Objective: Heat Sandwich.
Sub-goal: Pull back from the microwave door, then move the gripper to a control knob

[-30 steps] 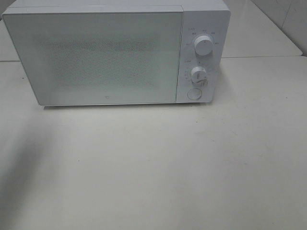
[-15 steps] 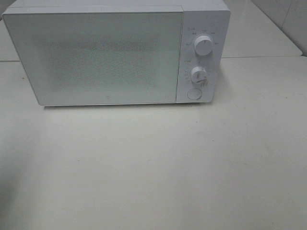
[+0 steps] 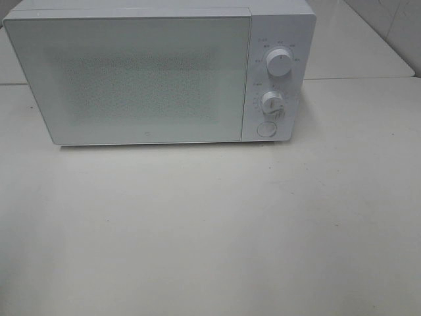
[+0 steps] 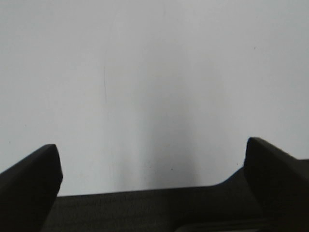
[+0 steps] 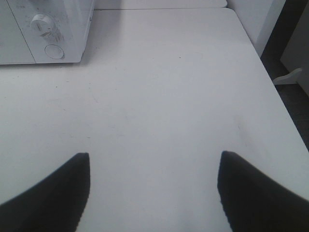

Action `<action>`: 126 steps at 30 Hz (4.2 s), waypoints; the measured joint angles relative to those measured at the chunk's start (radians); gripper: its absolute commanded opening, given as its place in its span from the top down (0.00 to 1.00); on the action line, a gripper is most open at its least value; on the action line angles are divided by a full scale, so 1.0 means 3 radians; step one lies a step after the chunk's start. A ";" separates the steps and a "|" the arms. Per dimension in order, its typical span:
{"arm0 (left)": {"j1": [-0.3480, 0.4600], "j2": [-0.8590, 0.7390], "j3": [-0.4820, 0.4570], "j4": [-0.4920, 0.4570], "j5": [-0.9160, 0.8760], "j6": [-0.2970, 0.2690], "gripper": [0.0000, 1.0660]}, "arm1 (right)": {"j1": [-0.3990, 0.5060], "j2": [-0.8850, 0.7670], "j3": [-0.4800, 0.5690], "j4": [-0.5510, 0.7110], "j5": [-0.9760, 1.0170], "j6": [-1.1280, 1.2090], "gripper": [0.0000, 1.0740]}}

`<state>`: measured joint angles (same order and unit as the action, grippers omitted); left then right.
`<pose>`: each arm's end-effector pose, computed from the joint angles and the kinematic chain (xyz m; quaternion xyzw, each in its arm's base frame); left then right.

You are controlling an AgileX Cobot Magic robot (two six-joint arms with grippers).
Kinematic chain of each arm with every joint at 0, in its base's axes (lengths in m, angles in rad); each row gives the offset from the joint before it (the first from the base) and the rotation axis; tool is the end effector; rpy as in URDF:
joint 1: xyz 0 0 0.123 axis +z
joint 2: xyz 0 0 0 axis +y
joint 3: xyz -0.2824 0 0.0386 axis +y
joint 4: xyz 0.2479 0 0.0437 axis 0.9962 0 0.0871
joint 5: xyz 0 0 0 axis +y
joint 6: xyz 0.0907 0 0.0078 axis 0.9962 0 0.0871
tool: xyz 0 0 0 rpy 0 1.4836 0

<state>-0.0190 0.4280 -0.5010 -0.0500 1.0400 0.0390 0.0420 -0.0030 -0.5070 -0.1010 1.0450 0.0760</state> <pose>0.0610 -0.0051 0.2669 0.0227 0.9404 -0.0212 0.3388 -0.0054 -0.0082 0.2807 0.0162 0.8452 -0.0190 0.5338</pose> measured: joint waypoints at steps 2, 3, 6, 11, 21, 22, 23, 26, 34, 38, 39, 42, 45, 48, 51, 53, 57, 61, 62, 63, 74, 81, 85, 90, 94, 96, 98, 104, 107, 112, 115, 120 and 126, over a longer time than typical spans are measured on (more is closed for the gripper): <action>0.0000 -0.0093 0.0000 0.0003 0.0000 0.0000 0.09 | 0.0000 0.0000 0.0000 0.0000 0.0000 0.0000 0.33; 0.0000 -0.0327 0.0003 0.0013 0.0000 0.0000 0.09 | 0.0000 0.0000 0.0000 0.0000 0.0000 0.0000 0.33; 0.0000 -0.0563 0.0007 0.0013 0.0003 0.0000 0.09 | 0.0000 0.0000 0.0000 0.0000 0.0000 0.0000 0.33; 0.0000 -0.1113 0.0010 0.0000 0.0003 0.0000 0.09 | 0.0000 0.0000 0.0000 0.0000 0.0000 0.0000 0.33; 0.0000 -0.1440 0.0010 -0.0050 0.0007 0.0000 0.09 | 0.0000 0.0000 0.0000 0.0000 0.0000 0.0000 0.33; 0.0000 -0.1440 0.0010 -0.0050 0.0007 0.0000 0.09 | 0.0000 0.0000 0.0000 0.0000 0.0000 0.0000 0.33; 0.0000 -0.1440 0.0010 -0.0050 0.0007 0.0000 0.09 | 0.0000 0.0000 0.0000 0.0000 0.0000 0.0000 0.33; 0.0000 -0.1440 0.0010 -0.0050 0.0007 0.0000 0.09 | 0.0000 0.0000 0.0000 0.0000 0.0000 0.0000 0.34; 0.0000 -0.1440 0.0010 -0.0050 0.0007 0.0000 0.09 | 0.0000 0.0000 0.0000 0.0000 0.0000 0.0000 0.34; 0.0000 -0.1440 0.0010 -0.0050 0.0007 0.0000 0.09 | 0.0000 0.0000 0.0000 0.0000 0.0000 0.0000 0.34; 0.0000 -0.1440 0.0010 -0.0050 0.0007 0.0000 0.09 | 0.0000 0.0000 0.0000 0.0000 0.0000 0.0000 0.34; 0.0000 -0.1440 0.0010 -0.0050 0.0007 0.0000 0.09 | 0.0000 0.0000 0.0000 0.0000 0.0000 0.0000 0.34; 0.0000 -0.1440 0.0010 -0.0050 0.0007 0.0000 0.09 | 0.0000 0.0000 0.0000 0.0000 0.0000 0.0000 0.34; 0.0000 -0.1440 0.0010 -0.0050 0.0007 0.0000 0.09 | 0.0000 0.0000 0.0000 0.0000 0.0000 0.0000 0.34; 0.0000 -0.1440 0.0010 -0.0050 0.0007 0.0000 0.09 | 0.0000 0.0000 0.0000 0.0000 0.0000 0.0000 0.34; 0.0000 -0.1440 0.0010 -0.0050 0.0007 0.0000 0.09 | 0.0000 0.0000 0.0000 0.0000 0.0000 0.0000 0.34; 0.0000 -0.1440 0.0010 -0.0050 0.0007 0.0000 0.09 | 0.0000 0.0000 0.0000 0.0000 0.0000 0.0000 0.34; 0.0000 -0.1440 0.0010 -0.0050 0.0007 0.0000 0.09 | 0.0000 0.0000 0.0000 0.0000 0.0000 0.0000 0.34; 0.0000 -0.1440 0.0010 -0.0050 0.0007 0.0000 0.09 | 0.0000 0.0000 0.0000 0.0000 0.0000 0.0000 0.34; 0.0000 -0.1440 0.0010 -0.0050 0.0007 0.0000 0.09 | 0.0000 0.0000 0.0000 0.0000 0.0000 0.0000 0.34; 0.0000 -0.1440 0.0010 -0.0050 0.0007 0.0000 0.09 | 0.0000 0.0000 -0.0020 0.0000 -0.0040 0.0000 0.34; 0.0000 -0.1440 0.0010 -0.0050 0.0007 0.0000 0.09 | 0.0000 0.0257 -0.0090 -0.0023 -0.0427 0.0000 0.34; 0.0000 -0.1440 0.0010 -0.0050 0.0007 0.0000 0.09 | 0.0000 0.0540 -0.0090 -0.0017 -0.0617 0.0000 0.34; 0.0000 -0.1440 0.0010 -0.0050 0.0007 0.0000 0.09 | 0.0000 0.0873 -0.0090 -0.0017 -0.0880 0.0000 0.34; 0.0000 -0.1440 0.0010 -0.0050 0.0007 0.0000 0.09 | 0.0000 0.1137 -0.0090 -0.0017 -0.1100 0.0000 0.34; 0.0000 -0.1440 0.0010 -0.0050 0.0007 0.0000 0.09 | 0.0000 0.1340 -0.0090 -0.0017 -0.1277 0.0000 0.34; 0.0000 -0.1440 0.0010 -0.0050 0.0007 0.0000 0.09 | 0.0000 0.1393 -0.0090 -0.0017 -0.1343 0.0000 0.33; 0.0000 -0.1440 0.0010 -0.0050 0.0007 0.0000 0.09 | 0.0000 0.1783 -0.0090 -0.0017 -0.1743 0.0003 0.32; 0.0000 -0.1440 0.0010 -0.0050 0.0007 0.0000 0.09 | 0.0000 0.2033 -0.0090 -0.0017 -0.1990 0.0003 0.32; 0.0000 -0.1440 0.0010 -0.0050 0.0007 0.0000 0.09 | 0.0000 0.2343 -0.0090 -0.0017 -0.2297 0.0003 0.27; 0.0000 -0.1440 0.0010 -0.0050 0.0007 0.0000 0.09 | 0.0000 0.2450 -0.0090 -0.0007 -0.2437 0.0003 0.25; 0.0000 -0.1440 0.0010 -0.0050 0.0007 0.0000 0.09 | 0.0000 0.2730 -0.0090 0.0013 -0.2740 0.0003 0.25; 0.0000 -0.1440 0.0010 -0.0050 0.0007 0.0000 0.09 | 0.0000 0.3117 -0.0043 0.0020 -0.3210 0.0003 0.27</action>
<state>-0.0190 -0.0040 -0.4980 -0.0650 1.0420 0.0390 0.0420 0.9320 -0.5200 -0.0950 0.0820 0.0770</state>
